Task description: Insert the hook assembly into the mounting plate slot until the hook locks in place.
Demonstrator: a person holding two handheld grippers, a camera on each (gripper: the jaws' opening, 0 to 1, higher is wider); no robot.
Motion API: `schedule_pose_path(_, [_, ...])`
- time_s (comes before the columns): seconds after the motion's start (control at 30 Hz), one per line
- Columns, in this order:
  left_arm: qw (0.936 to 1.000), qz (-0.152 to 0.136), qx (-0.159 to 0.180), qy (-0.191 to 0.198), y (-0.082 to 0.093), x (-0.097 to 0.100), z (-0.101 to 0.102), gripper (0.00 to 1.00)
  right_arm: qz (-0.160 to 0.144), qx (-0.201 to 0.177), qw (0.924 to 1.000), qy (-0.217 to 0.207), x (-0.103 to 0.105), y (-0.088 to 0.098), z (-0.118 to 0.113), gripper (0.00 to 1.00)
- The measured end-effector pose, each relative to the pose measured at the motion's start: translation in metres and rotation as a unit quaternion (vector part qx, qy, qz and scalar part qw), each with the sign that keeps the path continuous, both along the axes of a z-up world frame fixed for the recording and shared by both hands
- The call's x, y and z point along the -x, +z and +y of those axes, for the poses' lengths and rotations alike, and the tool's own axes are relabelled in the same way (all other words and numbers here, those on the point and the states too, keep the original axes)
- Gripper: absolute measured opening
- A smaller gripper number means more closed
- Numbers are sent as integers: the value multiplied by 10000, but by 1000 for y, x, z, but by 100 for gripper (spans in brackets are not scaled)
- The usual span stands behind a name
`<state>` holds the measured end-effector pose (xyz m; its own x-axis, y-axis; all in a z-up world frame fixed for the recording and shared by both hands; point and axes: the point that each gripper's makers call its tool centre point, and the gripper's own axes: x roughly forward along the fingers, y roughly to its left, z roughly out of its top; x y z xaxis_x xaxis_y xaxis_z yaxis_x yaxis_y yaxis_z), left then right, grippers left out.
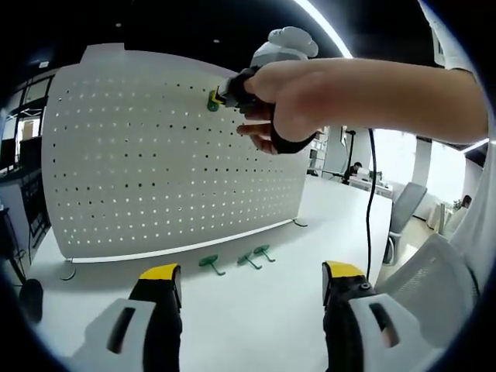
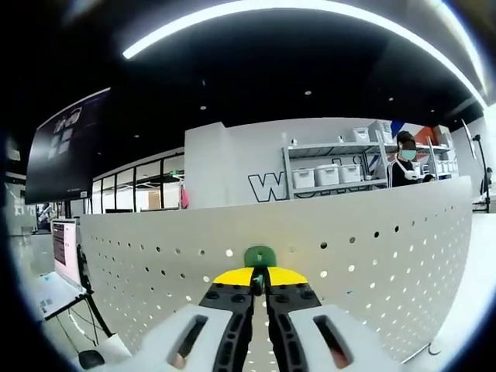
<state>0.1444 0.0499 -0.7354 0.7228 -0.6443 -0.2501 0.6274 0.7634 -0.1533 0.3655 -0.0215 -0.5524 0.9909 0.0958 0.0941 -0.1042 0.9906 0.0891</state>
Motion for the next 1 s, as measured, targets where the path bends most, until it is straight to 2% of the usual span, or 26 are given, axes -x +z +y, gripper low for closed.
schedule_pose_path(0.23, [10000,1,-28,-16,0,0,-1,76,15,-6,9999,119,2,0,0,3])
schedule_pose_path(0.3, [10000,1,-45,-19,-1,0,-1,76,31,-186,9997,181,3,0,0,4])
schedule_pose_path(0.37, [10000,2,-42,-23,-1,1,-1,76,60,-170,9996,201,3,0,1,5])
schedule_pose_path(0.47, [10000,-2,-61,-33,-1,1,-1,76,98,-225,9992,313,4,-1,3,11])
schedule_pose_path(0.53, [10000,29,-76,-45,-3,1,-2,76,105,-475,9974,527,6,-1,10,18])
schedule_pose_path(0.6, [9999,39,-78,-59,-3,1,-2,76,114,-287,9980,557,8,-2,12,23])
schedule_pose_path(0.63, [9999,39,-71,-63,-3,1,-3,76,150,-73,9967,794,10,-4,19,25])
schedule_pose_path(0.67, [10000,40,-64,-63,-3,2,-3,76,121,-177,9963,827,10,-2,21,29])
schedule_pose_path(0.73, [9999,39,-73,-62,-2,2,-3,76,167,-80,9958,894,13,-3,23,37])
schedule_pose_path(0.87, [9999,43,-85,-78,-3,2,-3,76,134,197,9938,1083,18,-5,28,39])
schedule_pose_path(0.93, [9999,50,-75,-81,-3,2,-4,76,158,33,9935,1128,20,-7,27,43])
schedule_pose_path(1.0, [9999,59,-85,-84,-3,2,-4,76,202,55,9932,1141,20,-9,25,47])
